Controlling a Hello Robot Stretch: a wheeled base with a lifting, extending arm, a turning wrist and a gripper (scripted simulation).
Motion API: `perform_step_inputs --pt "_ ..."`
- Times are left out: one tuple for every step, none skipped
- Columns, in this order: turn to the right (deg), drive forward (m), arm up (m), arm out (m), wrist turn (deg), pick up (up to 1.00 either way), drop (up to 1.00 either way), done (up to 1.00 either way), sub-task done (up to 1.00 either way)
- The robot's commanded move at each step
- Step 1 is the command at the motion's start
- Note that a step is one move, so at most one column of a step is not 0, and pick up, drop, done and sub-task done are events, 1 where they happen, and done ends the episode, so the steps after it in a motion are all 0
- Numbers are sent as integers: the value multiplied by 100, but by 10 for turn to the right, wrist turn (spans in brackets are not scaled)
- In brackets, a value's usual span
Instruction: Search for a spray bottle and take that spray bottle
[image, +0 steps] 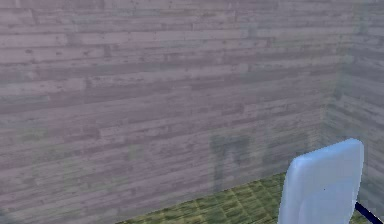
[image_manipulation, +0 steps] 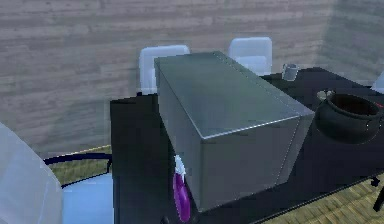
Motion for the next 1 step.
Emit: perform_step_inputs --pt "0 0 0 0 0 100 0 0 0"
